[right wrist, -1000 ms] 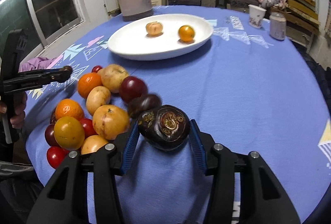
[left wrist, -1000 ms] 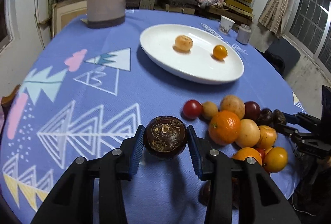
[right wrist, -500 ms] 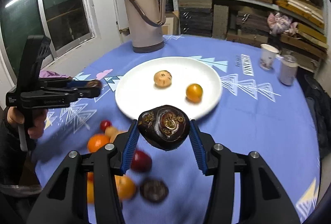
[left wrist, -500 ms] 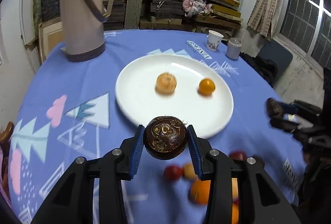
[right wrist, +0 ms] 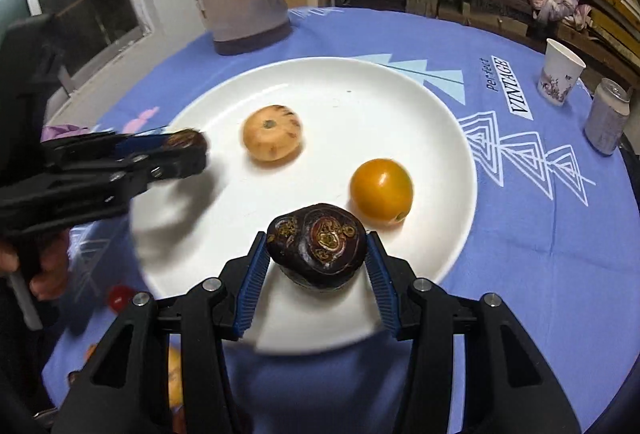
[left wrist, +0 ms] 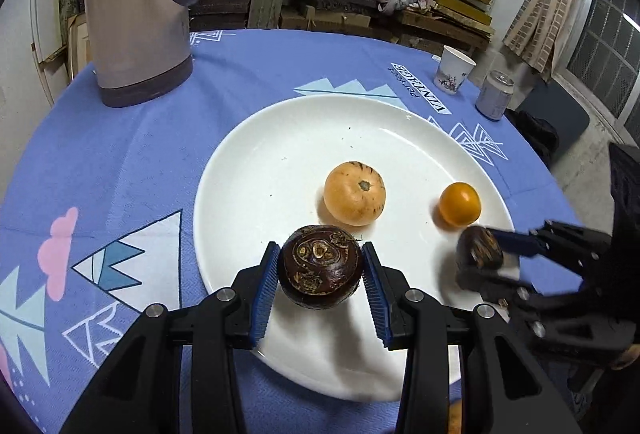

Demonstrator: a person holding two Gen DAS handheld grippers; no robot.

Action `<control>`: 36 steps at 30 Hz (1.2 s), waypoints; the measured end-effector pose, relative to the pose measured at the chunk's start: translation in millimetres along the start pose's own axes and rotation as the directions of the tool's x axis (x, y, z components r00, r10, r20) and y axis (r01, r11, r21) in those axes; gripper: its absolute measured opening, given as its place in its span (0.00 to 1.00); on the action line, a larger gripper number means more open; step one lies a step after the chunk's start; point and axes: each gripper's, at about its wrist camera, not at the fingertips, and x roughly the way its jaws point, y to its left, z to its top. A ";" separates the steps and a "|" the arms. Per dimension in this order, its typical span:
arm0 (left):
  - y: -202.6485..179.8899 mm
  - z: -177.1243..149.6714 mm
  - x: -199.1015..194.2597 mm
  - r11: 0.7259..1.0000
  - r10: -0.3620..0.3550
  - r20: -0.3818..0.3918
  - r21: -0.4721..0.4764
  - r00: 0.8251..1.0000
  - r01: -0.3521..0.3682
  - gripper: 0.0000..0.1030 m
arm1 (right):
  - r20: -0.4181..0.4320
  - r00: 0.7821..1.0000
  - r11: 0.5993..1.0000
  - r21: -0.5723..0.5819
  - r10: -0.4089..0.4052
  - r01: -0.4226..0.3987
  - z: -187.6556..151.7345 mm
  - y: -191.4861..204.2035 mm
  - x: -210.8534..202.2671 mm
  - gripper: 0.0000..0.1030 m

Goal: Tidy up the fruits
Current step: 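Carry both mangosteens to the white plate and release them, then grasp a dark mangosteen with the right tool while the left tool grasps another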

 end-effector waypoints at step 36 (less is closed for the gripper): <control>34.0 -117.5 -114.4 0.980 0.000 0.089 -0.196 0.996 0.017 0.90 | -0.014 1.000 1.000 -0.027 -0.014 0.014 -152.0 28.1 -85.3 0.53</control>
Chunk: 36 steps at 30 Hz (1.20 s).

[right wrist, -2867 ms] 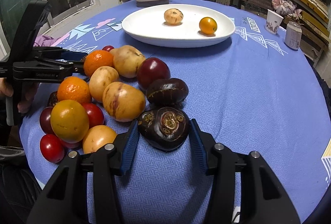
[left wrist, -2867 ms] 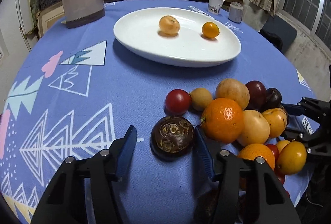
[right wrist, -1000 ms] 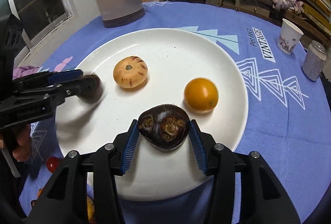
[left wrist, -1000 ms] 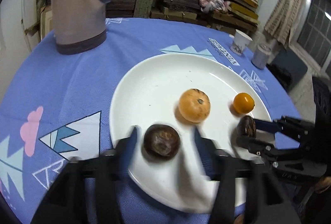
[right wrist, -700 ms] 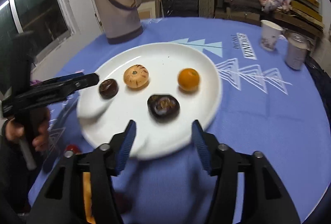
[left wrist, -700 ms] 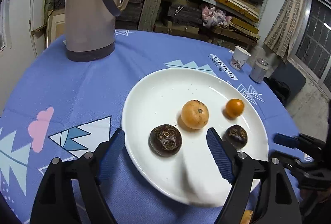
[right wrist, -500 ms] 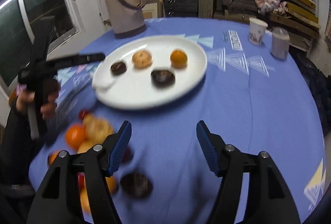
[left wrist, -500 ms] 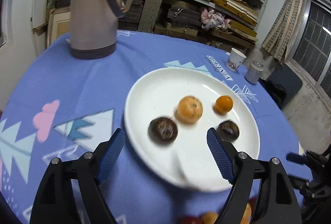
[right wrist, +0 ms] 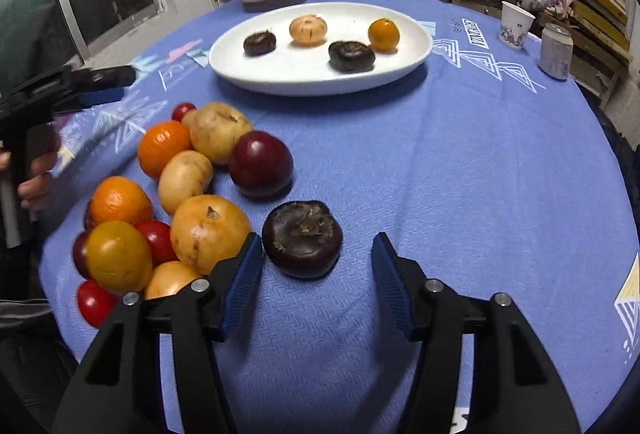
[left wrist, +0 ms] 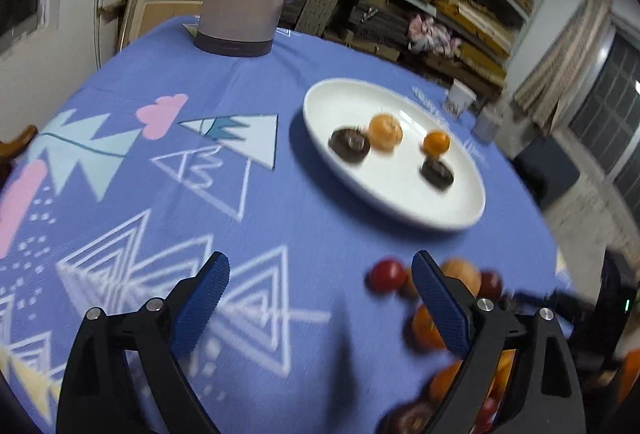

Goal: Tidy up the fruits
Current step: 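Grasp a dark mangosteen with the right tool while the left tool grasps another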

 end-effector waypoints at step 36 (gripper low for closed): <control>-70.4 -98.0 -0.5 0.903 -0.050 -0.169 0.413 0.984 0.117 0.47 | 0.047 0.996 0.994 0.072 0.081 -0.084 -1.2 -12.0 2.7 0.40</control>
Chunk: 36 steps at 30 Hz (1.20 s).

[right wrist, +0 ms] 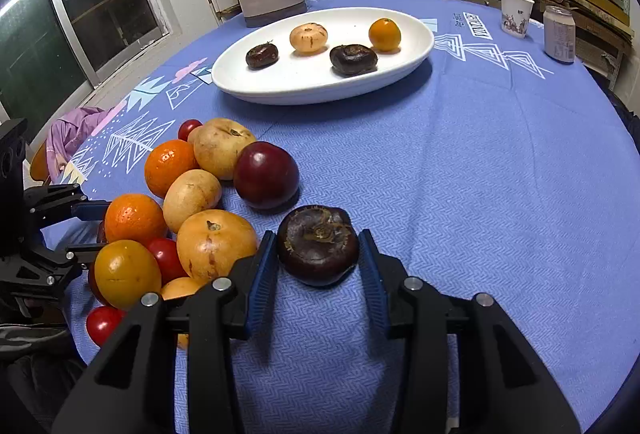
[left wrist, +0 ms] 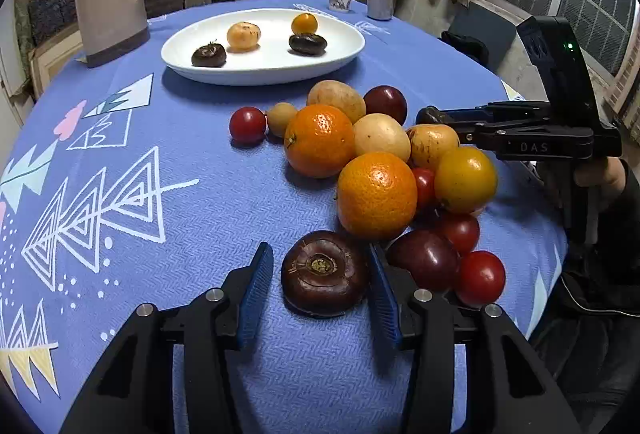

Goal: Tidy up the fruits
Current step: 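Grasp a dark mangosteen with the right tool while the left tool grasps another, then carry both mangosteens to the white plate and release them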

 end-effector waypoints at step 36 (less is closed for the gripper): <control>26.3 28.8 -35.3 0.989 0.115 0.073 -0.096 0.991 -0.108 0.41 | 0.107 0.993 0.998 0.036 -0.054 0.051 1.2 -4.7 -46.8 0.39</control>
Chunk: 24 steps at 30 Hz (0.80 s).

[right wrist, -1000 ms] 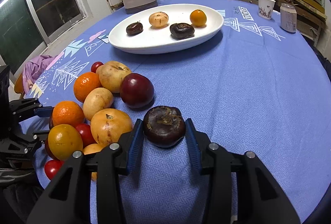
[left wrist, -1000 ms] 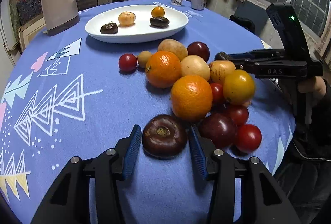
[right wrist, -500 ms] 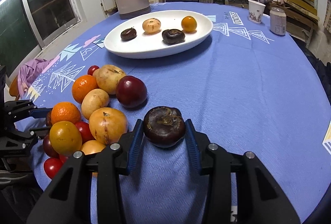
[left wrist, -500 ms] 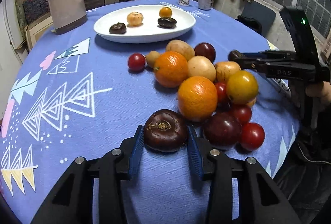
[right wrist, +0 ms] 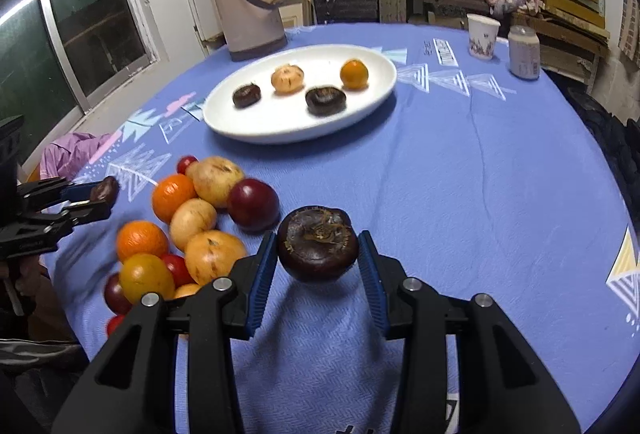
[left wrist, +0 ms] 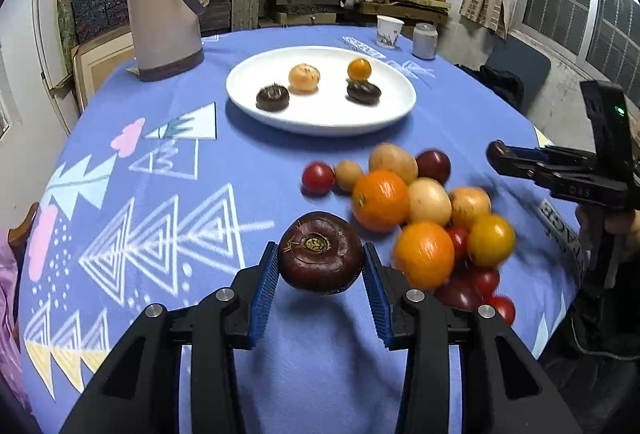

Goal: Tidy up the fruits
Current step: 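Carry both mangosteens to the white plate and release them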

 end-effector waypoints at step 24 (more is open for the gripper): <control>24.0 139.3 100.4 0.996 -0.020 0.032 -0.089 0.999 0.023 0.41 | 0.022 1.000 0.996 -0.085 0.001 0.001 140.2 17.6 94.5 0.39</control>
